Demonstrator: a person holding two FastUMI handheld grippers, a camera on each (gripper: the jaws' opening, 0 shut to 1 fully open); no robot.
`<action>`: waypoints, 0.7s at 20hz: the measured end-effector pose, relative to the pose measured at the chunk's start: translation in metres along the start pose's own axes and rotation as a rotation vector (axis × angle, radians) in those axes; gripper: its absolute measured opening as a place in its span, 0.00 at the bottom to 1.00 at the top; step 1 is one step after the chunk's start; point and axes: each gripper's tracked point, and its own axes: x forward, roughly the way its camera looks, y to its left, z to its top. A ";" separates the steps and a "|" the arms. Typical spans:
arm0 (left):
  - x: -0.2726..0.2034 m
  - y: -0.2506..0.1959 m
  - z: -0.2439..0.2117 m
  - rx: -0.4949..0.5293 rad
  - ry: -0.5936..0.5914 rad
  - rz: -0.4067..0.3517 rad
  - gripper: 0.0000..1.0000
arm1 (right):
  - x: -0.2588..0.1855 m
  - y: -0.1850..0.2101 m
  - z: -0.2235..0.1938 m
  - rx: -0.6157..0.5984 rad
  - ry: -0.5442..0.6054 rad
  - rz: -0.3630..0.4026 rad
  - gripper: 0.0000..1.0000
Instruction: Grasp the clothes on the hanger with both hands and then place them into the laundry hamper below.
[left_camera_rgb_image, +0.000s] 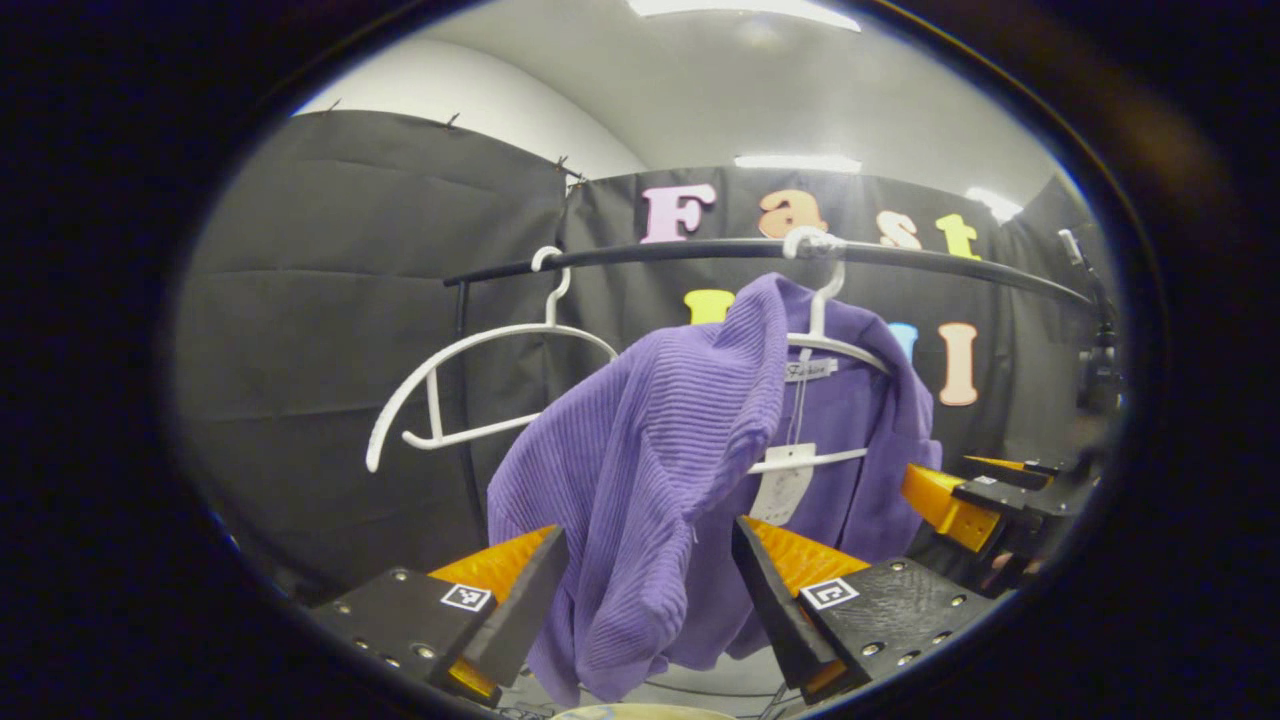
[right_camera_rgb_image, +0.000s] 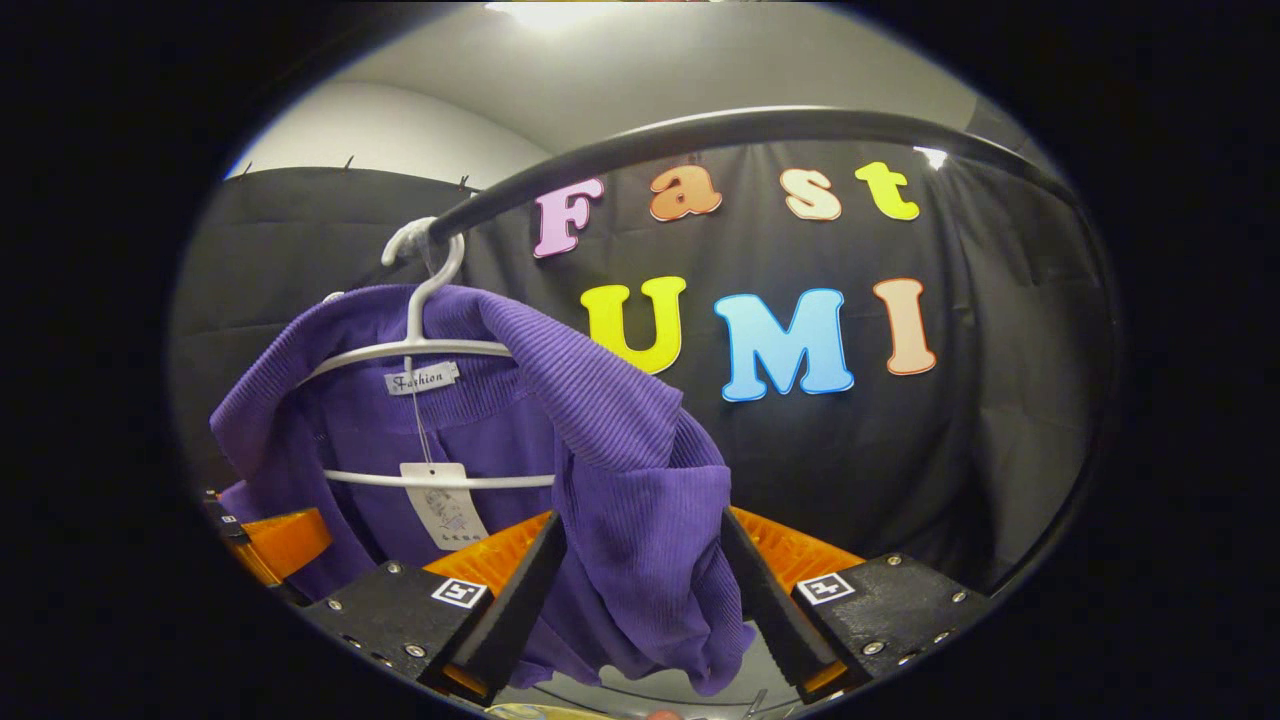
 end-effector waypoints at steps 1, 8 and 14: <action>0.005 0.002 -0.003 0.011 0.004 0.030 1.00 | 0.005 0.004 -0.006 -0.002 0.012 0.020 0.96; 0.025 0.002 -0.011 0.004 0.007 0.129 0.95 | 0.034 0.006 -0.017 0.085 0.011 0.061 0.96; 0.028 0.004 -0.012 0.044 0.013 0.160 0.94 | 0.047 0.005 -0.038 0.087 0.051 0.058 0.94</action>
